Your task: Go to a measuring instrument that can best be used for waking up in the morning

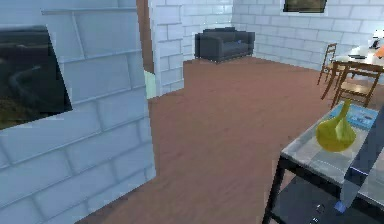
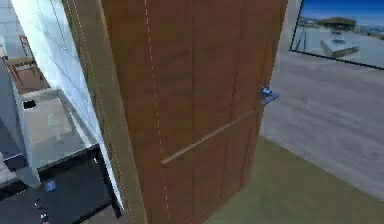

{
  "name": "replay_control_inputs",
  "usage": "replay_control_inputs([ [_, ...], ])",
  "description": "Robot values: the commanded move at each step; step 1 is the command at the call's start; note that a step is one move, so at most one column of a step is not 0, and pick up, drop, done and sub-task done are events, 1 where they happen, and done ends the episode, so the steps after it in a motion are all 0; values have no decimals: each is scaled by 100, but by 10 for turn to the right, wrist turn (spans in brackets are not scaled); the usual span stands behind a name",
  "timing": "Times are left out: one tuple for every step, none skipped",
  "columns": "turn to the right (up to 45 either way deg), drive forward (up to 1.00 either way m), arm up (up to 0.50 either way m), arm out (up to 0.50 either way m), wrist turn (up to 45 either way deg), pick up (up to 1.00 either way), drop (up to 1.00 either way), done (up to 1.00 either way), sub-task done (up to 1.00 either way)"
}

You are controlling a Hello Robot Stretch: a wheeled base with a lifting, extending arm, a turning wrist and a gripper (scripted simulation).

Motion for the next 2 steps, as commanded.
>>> replay_control_inputs([
  [0, 100, 0, 0, 0, 0, 0, 0, 0],
  [0, 55, 0, 0, 0, 0, 0, 0, 0],
])
